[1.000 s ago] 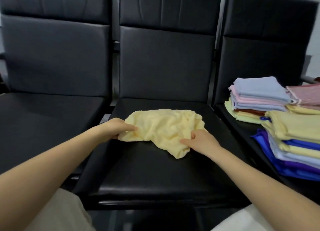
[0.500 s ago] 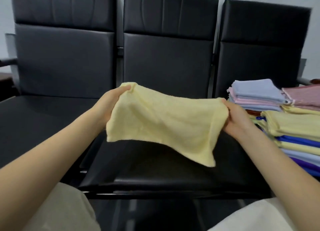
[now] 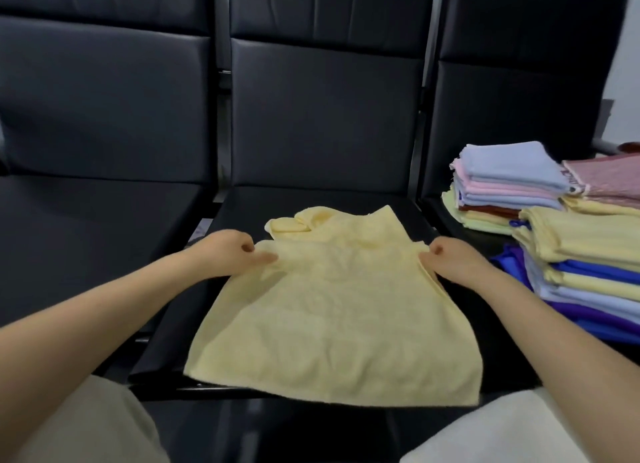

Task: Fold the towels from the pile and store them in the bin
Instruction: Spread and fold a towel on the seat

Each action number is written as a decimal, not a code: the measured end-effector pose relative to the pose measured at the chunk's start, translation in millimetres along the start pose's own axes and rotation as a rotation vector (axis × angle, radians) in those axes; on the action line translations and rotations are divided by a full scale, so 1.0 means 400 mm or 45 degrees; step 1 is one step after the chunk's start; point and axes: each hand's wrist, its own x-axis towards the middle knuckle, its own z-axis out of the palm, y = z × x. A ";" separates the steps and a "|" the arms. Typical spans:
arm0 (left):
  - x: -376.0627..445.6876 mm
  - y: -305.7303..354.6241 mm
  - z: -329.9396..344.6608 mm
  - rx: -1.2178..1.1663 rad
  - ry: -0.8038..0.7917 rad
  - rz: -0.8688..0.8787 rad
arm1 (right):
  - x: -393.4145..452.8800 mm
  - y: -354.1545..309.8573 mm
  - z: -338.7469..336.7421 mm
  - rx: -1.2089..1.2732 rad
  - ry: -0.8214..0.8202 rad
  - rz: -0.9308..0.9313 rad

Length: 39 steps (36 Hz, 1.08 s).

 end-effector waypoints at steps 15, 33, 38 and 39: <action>0.105 0.114 0.084 -0.312 0.029 0.098 | 0.142 -0.127 0.094 0.436 0.056 -0.005; 0.039 0.084 -0.029 -0.757 0.507 0.249 | 0.024 -0.161 0.017 1.092 0.160 -0.380; 0.022 0.059 -0.041 -0.747 0.375 0.251 | 0.022 -0.146 0.024 0.944 -0.330 -0.395; 0.018 0.052 -0.041 -0.710 0.305 0.303 | 0.022 -0.139 0.023 0.841 -0.491 -0.350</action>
